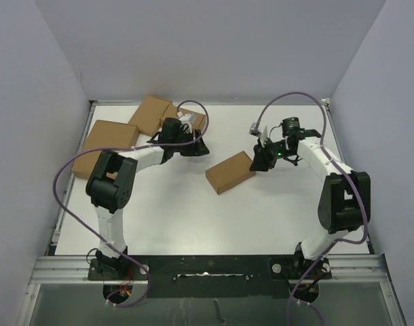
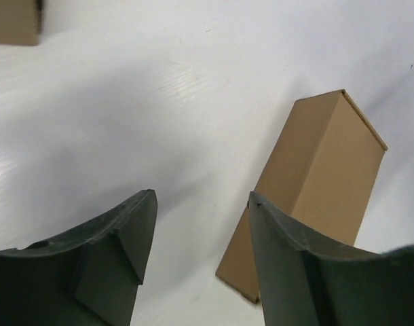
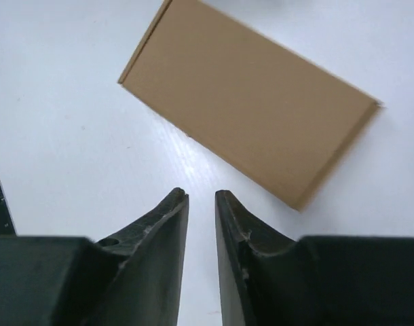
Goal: Fold the paper box
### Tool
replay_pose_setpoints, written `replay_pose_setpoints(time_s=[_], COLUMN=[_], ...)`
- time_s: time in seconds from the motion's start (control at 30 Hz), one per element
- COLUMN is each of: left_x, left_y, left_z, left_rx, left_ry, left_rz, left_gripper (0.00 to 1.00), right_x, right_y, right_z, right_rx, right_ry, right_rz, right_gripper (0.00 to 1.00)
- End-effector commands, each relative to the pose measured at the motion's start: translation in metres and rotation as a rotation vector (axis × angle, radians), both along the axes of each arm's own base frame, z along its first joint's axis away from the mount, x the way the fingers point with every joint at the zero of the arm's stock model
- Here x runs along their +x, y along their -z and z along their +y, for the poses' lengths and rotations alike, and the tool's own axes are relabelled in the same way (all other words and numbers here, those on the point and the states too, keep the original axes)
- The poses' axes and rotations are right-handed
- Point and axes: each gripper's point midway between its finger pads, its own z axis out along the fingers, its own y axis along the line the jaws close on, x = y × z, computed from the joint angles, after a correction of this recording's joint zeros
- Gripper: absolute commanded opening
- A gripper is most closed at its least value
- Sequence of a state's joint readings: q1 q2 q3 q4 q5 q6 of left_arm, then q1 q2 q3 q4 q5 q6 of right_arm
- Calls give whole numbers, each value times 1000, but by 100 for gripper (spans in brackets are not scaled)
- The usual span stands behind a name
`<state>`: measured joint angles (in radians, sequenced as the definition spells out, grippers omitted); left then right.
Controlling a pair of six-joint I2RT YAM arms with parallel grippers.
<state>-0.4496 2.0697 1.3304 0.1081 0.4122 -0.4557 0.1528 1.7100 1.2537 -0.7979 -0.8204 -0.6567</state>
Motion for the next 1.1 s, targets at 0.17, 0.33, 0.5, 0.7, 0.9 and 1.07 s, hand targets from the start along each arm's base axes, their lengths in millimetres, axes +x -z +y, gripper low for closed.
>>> replay_pose_setpoints(time_s=[0.17,0.33,0.5,0.7,0.9,1.07], left_x=[-52,-95,-128,-135,-125,-115], left_y=[-153,-123,-100,-66,-38,-32], left_z=[44,56,46,20,2,-8], left_rx=[-213,-292,-329,-303,-269,-257], left_ry=[-111,-164,-203,-246,-273,-260], left_rz=[-454,-320,-210,-77,30,37], left_gripper=[93,95,94,91,90,89], right_x=[58,64,69,71,64,59], right_y=[-26,-5,6,18,22,25], right_z=[-46,-39,-32,-28,-20,-17], right_rx=[241,300,344,342,343,333], right_ry=[417,432,421,409,367,344], right_rz=[6,153,239,298,337,352], right_gripper=[68,68,65,61,54,50])
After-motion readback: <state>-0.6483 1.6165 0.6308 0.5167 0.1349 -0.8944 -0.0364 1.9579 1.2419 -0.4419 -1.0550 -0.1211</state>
